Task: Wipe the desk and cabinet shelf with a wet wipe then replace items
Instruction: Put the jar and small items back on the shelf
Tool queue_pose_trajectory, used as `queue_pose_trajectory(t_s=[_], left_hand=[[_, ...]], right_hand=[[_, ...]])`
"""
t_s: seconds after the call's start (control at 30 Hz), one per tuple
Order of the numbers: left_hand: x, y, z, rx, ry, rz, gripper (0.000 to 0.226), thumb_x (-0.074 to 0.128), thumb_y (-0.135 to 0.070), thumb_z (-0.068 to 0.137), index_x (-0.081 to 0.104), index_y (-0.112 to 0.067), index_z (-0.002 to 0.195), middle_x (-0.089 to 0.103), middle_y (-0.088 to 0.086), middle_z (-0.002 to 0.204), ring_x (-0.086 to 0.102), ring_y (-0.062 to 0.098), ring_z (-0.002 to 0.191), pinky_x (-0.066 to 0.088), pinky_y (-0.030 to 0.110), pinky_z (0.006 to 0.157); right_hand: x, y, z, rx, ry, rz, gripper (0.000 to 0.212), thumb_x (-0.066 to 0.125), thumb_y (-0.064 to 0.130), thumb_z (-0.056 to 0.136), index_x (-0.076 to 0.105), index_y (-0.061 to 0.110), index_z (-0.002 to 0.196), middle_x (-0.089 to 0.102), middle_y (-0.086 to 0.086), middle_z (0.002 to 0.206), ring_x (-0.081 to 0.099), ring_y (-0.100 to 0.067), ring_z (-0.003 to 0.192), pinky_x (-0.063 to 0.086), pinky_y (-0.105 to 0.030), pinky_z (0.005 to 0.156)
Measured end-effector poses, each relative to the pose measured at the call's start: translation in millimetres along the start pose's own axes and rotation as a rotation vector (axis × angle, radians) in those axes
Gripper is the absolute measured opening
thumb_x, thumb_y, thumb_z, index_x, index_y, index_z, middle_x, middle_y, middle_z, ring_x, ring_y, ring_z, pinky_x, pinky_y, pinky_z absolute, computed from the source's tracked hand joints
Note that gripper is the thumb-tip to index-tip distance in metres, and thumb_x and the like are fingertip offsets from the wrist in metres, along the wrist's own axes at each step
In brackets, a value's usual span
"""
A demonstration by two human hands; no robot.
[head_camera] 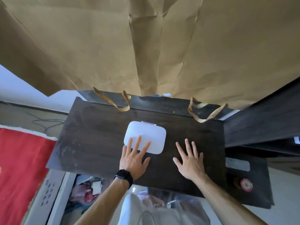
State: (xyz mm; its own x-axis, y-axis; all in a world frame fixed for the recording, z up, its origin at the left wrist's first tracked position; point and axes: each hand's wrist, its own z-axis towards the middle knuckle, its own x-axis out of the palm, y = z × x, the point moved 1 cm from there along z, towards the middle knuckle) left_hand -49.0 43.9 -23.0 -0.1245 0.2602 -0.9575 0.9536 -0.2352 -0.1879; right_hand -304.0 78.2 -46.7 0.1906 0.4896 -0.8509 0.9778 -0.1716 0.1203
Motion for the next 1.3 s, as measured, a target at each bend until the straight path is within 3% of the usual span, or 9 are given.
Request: queue_pose_trajectory(t_s=[0.23, 0.57, 0.73, 0.83, 0.93, 1.0, 1.1, 1.23, 1.3], left_hand=[[-22, -15, 54, -0.056, 0.182, 0.020, 0.071, 0.041, -0.052, 0.098, -0.004, -0.047, 0.153, -0.013, 0.000, 0.165, -0.008, 0.039, 0.150, 0.012, 0.054, 0.121], [-33, -19, 69, -0.094, 0.223, 0.008, 0.071, 0.042, -0.050, 0.098, -0.003, -0.046, 0.153, -0.014, 0.000, 0.165, -0.009, 0.037, 0.151, 0.012, 0.055, 0.120], [-36, -35, 50, -0.036, 0.019, -0.100, 0.070, 0.057, -0.028, 0.092, 0.026, -0.033, 0.154, 0.015, 0.007, 0.164, 0.020, 0.033, 0.149, 0.026, 0.052, 0.118], [-21, -65, 24, 0.062, 0.058, -0.144, 0.069, 0.057, -0.026, 0.089, 0.030, -0.032, 0.153, 0.019, 0.005, 0.164, 0.026, 0.031, 0.147, 0.030, 0.049, 0.116], [-6, -112, 7, 0.139, 0.165, -0.155, 0.065, 0.053, -0.025, 0.089, 0.035, -0.031, 0.151, 0.021, 0.004, 0.163, 0.023, 0.030, 0.148, 0.025, 0.046, 0.119], [1, -150, 4, 0.218, 0.149, -0.144, 0.062, 0.062, -0.022, 0.081, 0.050, -0.027, 0.142, 0.041, 0.009, 0.153, 0.040, 0.037, 0.139, 0.038, 0.048, 0.112], [12, -219, 2, 0.415, 0.126, -0.067, 0.061, 0.074, -0.020, 0.066, 0.063, -0.024, 0.125, 0.060, 0.011, 0.133, 0.059, 0.040, 0.121, 0.054, 0.047, 0.095], [3, -331, 2, 0.624, 0.046, -0.086, 0.063, 0.074, -0.026, 0.068, 0.061, -0.024, 0.129, 0.055, 0.010, 0.140, 0.054, 0.037, 0.128, 0.047, 0.045, 0.102], [-6, -377, 10, 0.654, 0.014, -0.106, 0.068, 0.069, -0.025, 0.075, 0.052, -0.022, 0.140, 0.042, 0.011, 0.152, 0.040, 0.038, 0.139, 0.036, 0.046, 0.111]], right_hand=[[-1, 0, 1, 0.016, 0.027, 0.077, 0.072, 0.041, 0.058, 0.096, 0.000, 0.047, 0.154, -0.017, 0.004, 0.165, -0.016, -0.026, 0.152, 0.016, -0.064, 0.116], [-15, -1, 2, 0.001, 0.109, 0.128, 0.069, 0.041, 0.058, 0.096, 0.003, 0.049, 0.153, -0.020, 0.006, 0.164, -0.017, -0.024, 0.152, 0.015, -0.062, 0.117], [-46, -14, -10, -0.055, -0.039, 0.331, 0.051, 0.044, 0.054, 0.098, 0.041, 0.039, 0.148, 0.022, 0.002, 0.164, 0.017, -0.020, 0.151, 0.021, -0.038, 0.121], [-54, -45, -39, -0.038, -0.149, 0.486, 0.035, 0.054, 0.046, 0.097, 0.066, 0.033, 0.127, 0.054, 0.006, 0.144, 0.042, -0.014, 0.138, 0.030, -0.024, 0.113], [-56, -86, -74, -0.006, -0.108, 0.612, 0.028, 0.056, 0.043, 0.097, 0.074, 0.030, 0.114, 0.065, 0.012, 0.127, 0.054, -0.002, 0.125, 0.033, -0.005, 0.100], [-62, -116, -97, 0.043, -0.119, 0.642, 0.026, 0.057, 0.038, 0.098, 0.073, 0.027, 0.116, 0.064, 0.014, 0.125, 0.054, 0.003, 0.119, 0.027, 0.006, 0.089], [-73, -168, -127, 0.097, -0.127, 0.703, 0.025, 0.056, 0.034, 0.099, 0.070, 0.028, 0.119, 0.066, 0.014, 0.122, 0.059, 0.002, 0.112, 0.038, -0.003, 0.089], [-97, -250, -154, 0.195, -0.273, 0.658, 0.027, 0.058, 0.031, 0.098, 0.065, 0.027, 0.123, 0.066, 0.006, 0.124, 0.060, 0.002, 0.105, 0.038, -0.004, 0.080], [-110, -287, -149, 0.259, -0.412, 0.618, 0.034, 0.060, 0.031, 0.096, 0.061, 0.024, 0.129, 0.064, 0.000, 0.127, 0.061, -0.015, 0.116, 0.042, -0.020, 0.088]])
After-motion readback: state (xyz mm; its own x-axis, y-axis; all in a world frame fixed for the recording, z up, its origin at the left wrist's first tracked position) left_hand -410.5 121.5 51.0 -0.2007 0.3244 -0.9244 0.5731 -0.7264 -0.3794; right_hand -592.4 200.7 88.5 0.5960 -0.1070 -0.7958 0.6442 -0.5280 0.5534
